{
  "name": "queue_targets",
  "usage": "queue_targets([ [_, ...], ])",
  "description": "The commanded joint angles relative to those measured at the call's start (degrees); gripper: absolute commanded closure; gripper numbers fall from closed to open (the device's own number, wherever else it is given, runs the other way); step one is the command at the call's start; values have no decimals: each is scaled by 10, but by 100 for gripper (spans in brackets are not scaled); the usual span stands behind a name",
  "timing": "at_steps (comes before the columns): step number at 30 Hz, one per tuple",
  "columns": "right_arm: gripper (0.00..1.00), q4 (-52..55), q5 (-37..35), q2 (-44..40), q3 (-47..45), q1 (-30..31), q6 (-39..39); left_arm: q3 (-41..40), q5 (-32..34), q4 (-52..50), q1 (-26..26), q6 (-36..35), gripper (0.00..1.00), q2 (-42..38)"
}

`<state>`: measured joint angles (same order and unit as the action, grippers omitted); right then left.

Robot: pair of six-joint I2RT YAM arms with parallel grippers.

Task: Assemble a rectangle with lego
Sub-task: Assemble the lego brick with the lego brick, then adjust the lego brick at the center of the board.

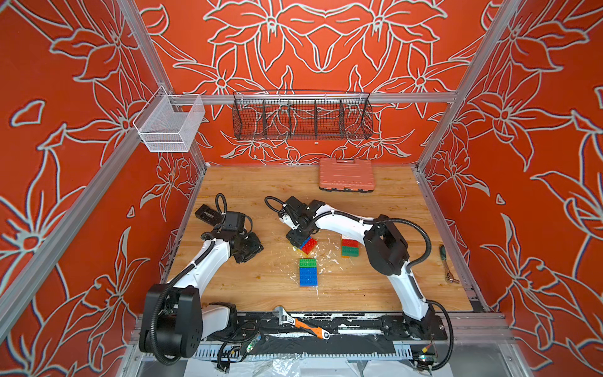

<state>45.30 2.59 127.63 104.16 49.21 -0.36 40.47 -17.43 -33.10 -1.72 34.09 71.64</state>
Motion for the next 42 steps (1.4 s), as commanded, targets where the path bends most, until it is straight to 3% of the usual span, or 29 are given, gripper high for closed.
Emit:
queue_targets([
  [1, 25, 31, -17, 4, 10, -3, 0, 22, -15, -20, -4, -12, 59, 20],
  [10, 20, 28, 1, -30, 34, -4, 5, 61, -20, -21, -65, -4, 60, 85],
  [16, 21, 25, 37, -85, 20, -15, 1, 88, -41, 28, -118, 23, 74, 163],
  [19, 29, 26, 21, -121, -13, -20, -3, 110, -47, 48, -140, 30, 79, 209],
  [25, 70, 7, 6, -221, -139, -31, -22, 153, -64, 74, -160, 41, 89, 285],
  [28, 79, -2, 18, -260, -202, -31, -32, 165, -60, 75, -163, 43, 89, 299],
  [35, 86, -64, 53, -287, -316, -32, -67, 203, -74, 77, -165, 43, 88, 338],
  [42, 86, -123, 78, -257, -338, -31, -92, 252, -75, 66, -166, 41, 88, 369],
])
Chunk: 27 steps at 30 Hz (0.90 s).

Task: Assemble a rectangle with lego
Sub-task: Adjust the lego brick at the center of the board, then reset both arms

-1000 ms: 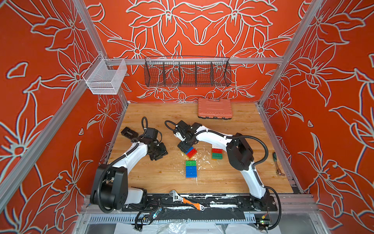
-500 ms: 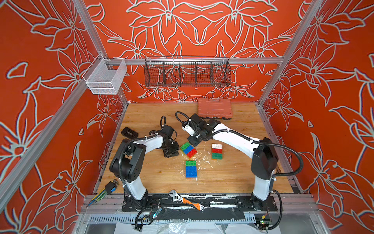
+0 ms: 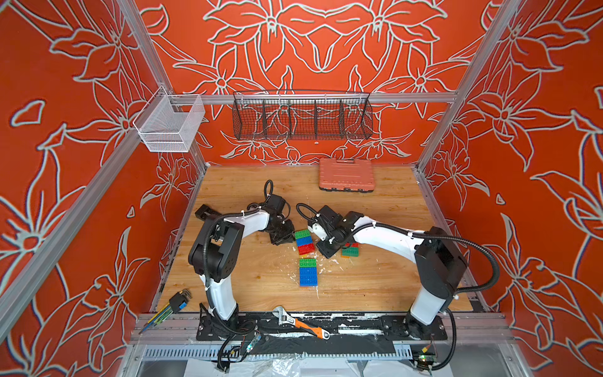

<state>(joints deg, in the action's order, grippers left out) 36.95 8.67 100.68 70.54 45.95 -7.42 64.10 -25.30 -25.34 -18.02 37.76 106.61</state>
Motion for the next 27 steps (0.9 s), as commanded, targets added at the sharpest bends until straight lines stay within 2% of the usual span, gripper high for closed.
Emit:
queue_targets([
  [1, 86, -44, 17, 17, -3, 1, -23, 20, 2, -9, -2, 5, 88, 24],
  [7, 87, -56, 5, 42, 7, 0, -21, 41, 4, -19, -2, 6, 88, 37],
  [20, 87, -51, -17, 79, 49, -27, 11, 14, 57, -55, -2, 4, 84, -15],
  [24, 87, -28, -32, 55, 73, -36, 22, 13, 76, -97, 9, -11, 80, -61],
  [27, 78, -7, -47, 18, 99, -48, 34, 27, 103, -153, 24, -48, 72, -114],
])
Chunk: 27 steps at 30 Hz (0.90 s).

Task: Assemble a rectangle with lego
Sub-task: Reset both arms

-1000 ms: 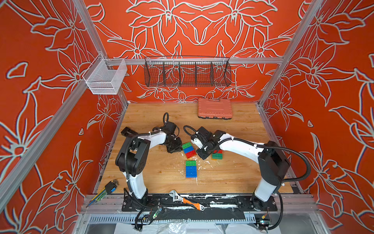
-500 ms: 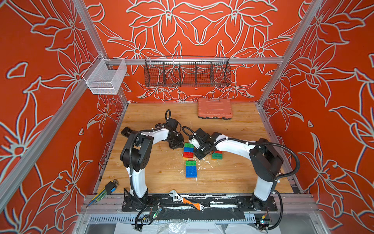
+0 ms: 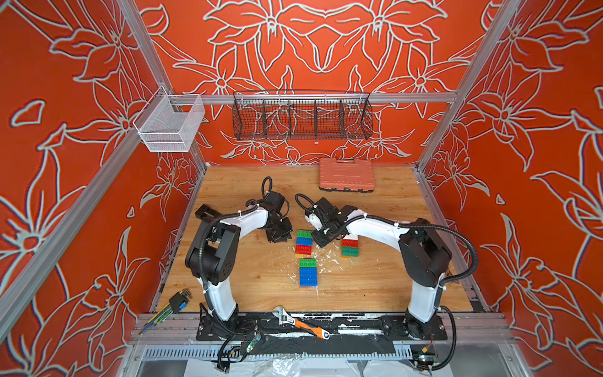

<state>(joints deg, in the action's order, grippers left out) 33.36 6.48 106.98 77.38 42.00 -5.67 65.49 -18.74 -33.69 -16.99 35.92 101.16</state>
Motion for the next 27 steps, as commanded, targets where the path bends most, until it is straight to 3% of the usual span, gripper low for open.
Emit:
queue_targets([
  [1, 71, 34, -30, -60, 39, -15, 21, 19, 54, -85, 20, -42, 64, -82],
  [4, 37, 33, -57, -95, 54, -38, 29, 24, 97, -97, 41, -66, 38, -149],
  [7, 21, 24, -93, -123, 55, -61, 37, 23, 151, -87, 56, -76, 14, -196],
  [8, 17, 21, -113, -132, 51, -69, 42, 18, 161, -76, 62, -82, 0, -210],
  [13, 7, -106, -183, -235, -69, -138, 59, -37, 224, -13, 91, -133, 3, -273],
  [15, 2, -277, -180, -319, -195, -175, 91, -95, 260, 46, 93, -170, 3, -315],
  [17, 2, -383, -153, -376, -290, -215, 125, -153, 255, 114, 97, -204, 3, -350],
  [19, 2, -382, -160, -401, -329, -247, 138, -202, 258, 153, 100, -218, 3, -376],
  [21, 2, -448, -228, -434, -396, -255, 145, -253, 283, 196, 101, -222, 3, -402],
  [24, 2, -535, -244, -441, -474, -285, 117, -335, 315, 311, 101, -240, 3, -419],
  [27, 2, -576, -249, -402, -513, -297, 116, -345, 347, 361, 101, -299, 3, -406],
])
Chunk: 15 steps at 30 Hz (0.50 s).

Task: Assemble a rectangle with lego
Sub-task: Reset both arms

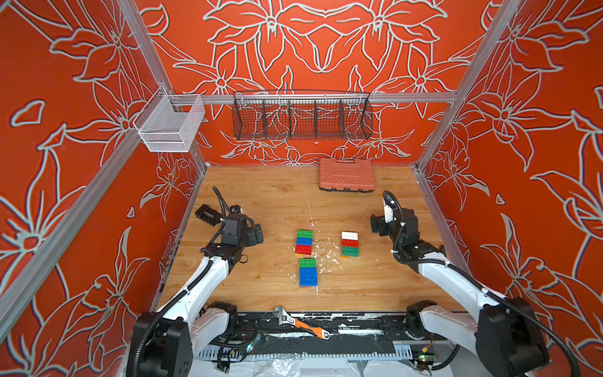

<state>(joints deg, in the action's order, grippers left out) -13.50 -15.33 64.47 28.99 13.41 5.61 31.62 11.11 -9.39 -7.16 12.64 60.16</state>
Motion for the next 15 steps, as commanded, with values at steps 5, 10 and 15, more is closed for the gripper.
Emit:
queue_targets([
  [5, 2, -240, -38, 55, -109, -25, -19, -71, 26, 204, 18, -99, 3, 25],
  [10, 2, -357, -8, 151, -117, -49, -19, -86, 15, 304, 21, -121, 3, 74],
  [15, 2, -405, 24, 180, -131, -74, -36, -79, -14, 355, 53, -110, 3, 150],
])
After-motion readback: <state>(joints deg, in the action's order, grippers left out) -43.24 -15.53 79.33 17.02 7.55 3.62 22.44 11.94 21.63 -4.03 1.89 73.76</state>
